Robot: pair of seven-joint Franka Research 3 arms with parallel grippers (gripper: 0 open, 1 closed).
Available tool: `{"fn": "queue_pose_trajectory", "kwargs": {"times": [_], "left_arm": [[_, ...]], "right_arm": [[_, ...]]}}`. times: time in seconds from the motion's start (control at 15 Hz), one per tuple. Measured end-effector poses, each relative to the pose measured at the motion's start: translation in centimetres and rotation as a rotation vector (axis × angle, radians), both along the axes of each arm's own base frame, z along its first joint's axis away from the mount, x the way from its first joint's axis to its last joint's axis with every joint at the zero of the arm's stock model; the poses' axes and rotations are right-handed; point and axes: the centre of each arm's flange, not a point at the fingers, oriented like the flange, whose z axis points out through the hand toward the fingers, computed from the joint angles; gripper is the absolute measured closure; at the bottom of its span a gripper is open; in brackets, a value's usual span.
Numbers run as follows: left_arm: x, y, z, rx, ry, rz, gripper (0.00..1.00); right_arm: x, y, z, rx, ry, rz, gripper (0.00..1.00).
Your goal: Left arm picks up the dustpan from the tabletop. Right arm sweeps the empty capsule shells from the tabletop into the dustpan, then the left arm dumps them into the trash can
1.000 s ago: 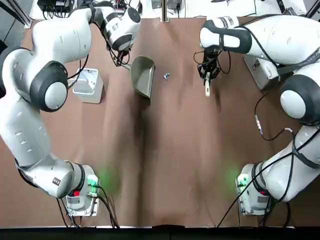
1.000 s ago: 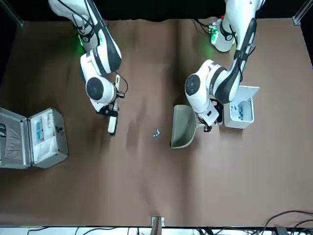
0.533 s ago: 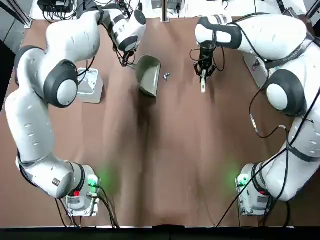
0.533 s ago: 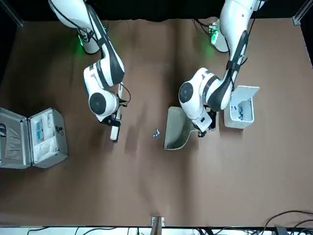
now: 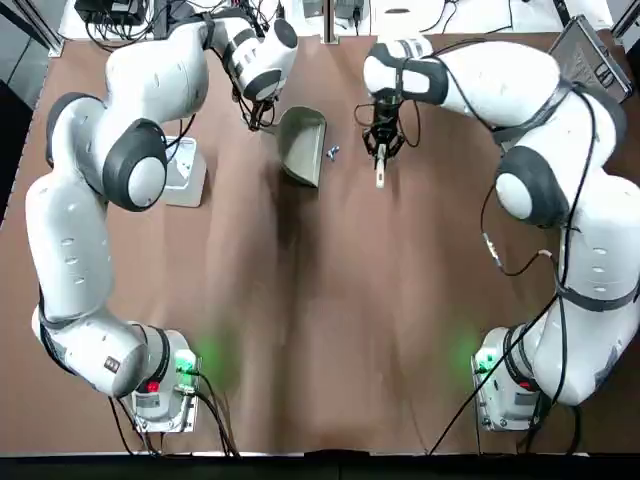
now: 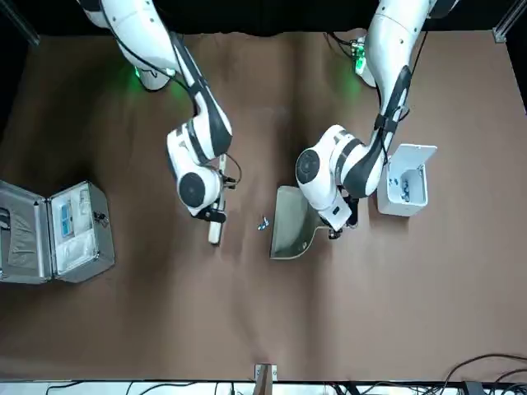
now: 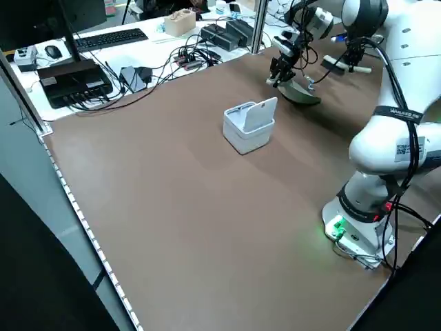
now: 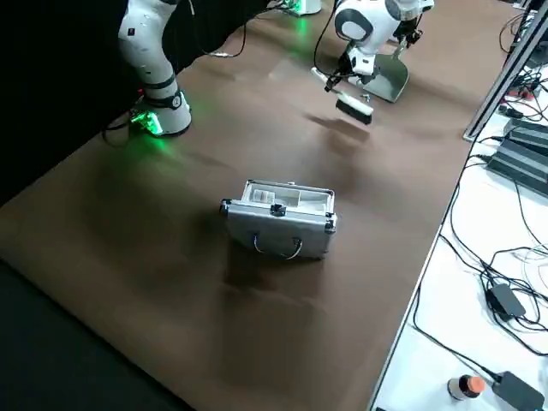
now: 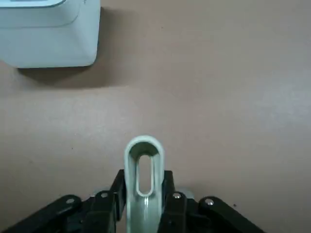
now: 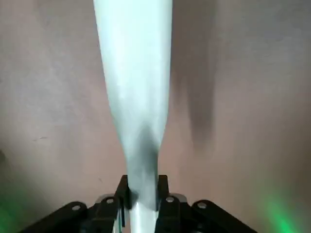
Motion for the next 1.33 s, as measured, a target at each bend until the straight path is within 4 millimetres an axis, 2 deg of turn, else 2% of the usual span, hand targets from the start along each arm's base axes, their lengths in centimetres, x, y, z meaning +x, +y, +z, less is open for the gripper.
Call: {"fn": "queue_pose_trajectory", "kwargs": {"times": [0.27, 0.6, 0.8, 1.33], "left_arm": [[0.0, 0.0, -0.6, 0.013, 0.009, 0.012, 0.67], [-0.1, -0.3, -0.8, 0.029, 0.013, 0.014, 0.67], [-0.2, -0.6, -0.8, 0.044, 0.009, 0.008, 0.67], [-0.3, -0.8, -1.1, 0.066, -0.011, 0.01, 0.67]], "right_arm": [[-1.1, 3.3, -2.1, 0.009, 0.022, 0.013, 0.74], [-1.0, 6.1, -3.0, 0.0, 0.01, -0.014, 0.74], [-1.0, 7.6, -3.4, -0.007, 0.0, -0.024, 0.74], [-0.1, 9.7, -4.1, -0.002, -0.027, -0.031, 0.74]]}}
